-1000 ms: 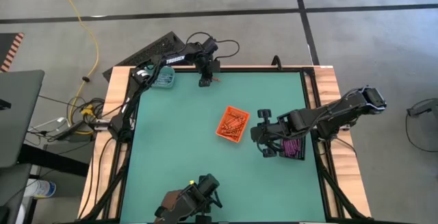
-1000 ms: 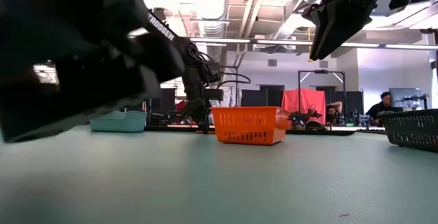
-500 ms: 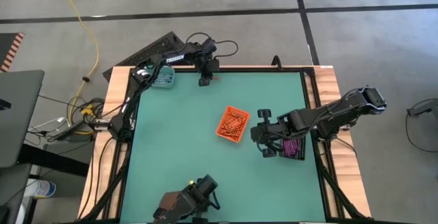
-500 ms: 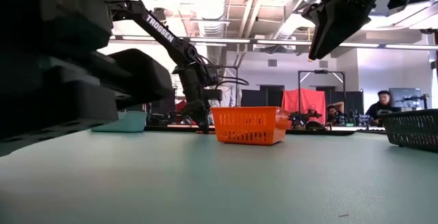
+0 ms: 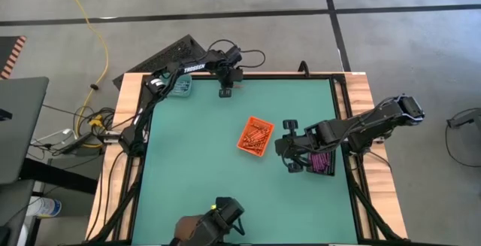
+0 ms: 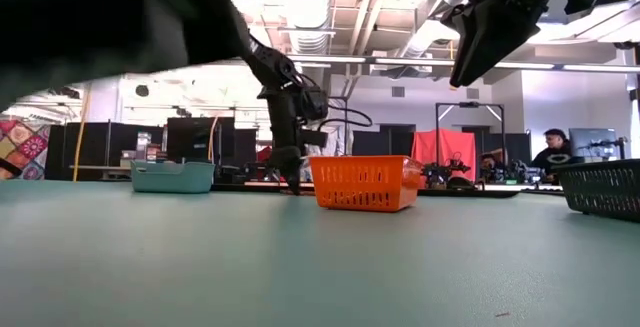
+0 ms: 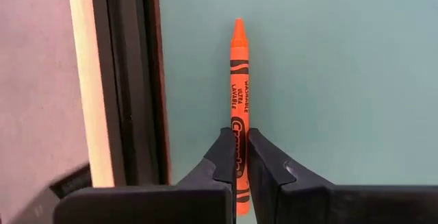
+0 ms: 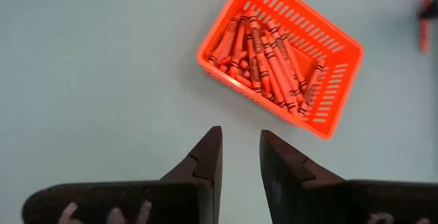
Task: Sort crayons
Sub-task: Put the orange crayon into the orange bin
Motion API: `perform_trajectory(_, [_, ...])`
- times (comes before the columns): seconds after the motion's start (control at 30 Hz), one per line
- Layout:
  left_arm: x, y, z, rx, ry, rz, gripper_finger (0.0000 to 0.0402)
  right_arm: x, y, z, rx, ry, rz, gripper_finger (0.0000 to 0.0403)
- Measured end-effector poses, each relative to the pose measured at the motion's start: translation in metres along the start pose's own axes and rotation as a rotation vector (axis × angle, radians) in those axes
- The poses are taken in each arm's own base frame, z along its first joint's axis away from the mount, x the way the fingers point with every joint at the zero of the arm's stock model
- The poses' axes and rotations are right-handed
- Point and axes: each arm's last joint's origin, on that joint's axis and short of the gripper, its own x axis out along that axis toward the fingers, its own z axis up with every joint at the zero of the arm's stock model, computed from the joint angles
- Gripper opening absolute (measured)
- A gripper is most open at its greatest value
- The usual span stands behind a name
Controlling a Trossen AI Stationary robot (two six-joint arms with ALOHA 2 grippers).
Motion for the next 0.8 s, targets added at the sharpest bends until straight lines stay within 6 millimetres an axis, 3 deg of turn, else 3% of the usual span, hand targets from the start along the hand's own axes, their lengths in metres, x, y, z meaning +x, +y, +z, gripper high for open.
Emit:
perform_trajectory(0.23, [-0.027, -0.013, 0.012, -0.144, -0.024, 0.006, 0.0000, 0.000, -0.002, 0.000, 0.002, -0.002, -0.058, 0.0091])
perform_trajectory(0.4, [-0.049, -0.037, 0.029, -0.181, -0.066, -0.067, 0.0000, 0.000, -0.003, -0.003, 0.012, 0.020, -0.098, 0.0091])
perform_trajectory(0.6, [-0.080, -0.073, 0.055, -0.216, -0.146, -0.125, 0.0000, -0.001, -0.003, -0.012, 0.072, 0.108, -0.119, 0.0091])
perform_trajectory(0.8, [-0.090, -0.129, 0.089, -0.241, -0.191, -0.220, 0.0000, -0.009, 0.009, -0.027, 0.068, 0.217, -0.154, 0.0091])
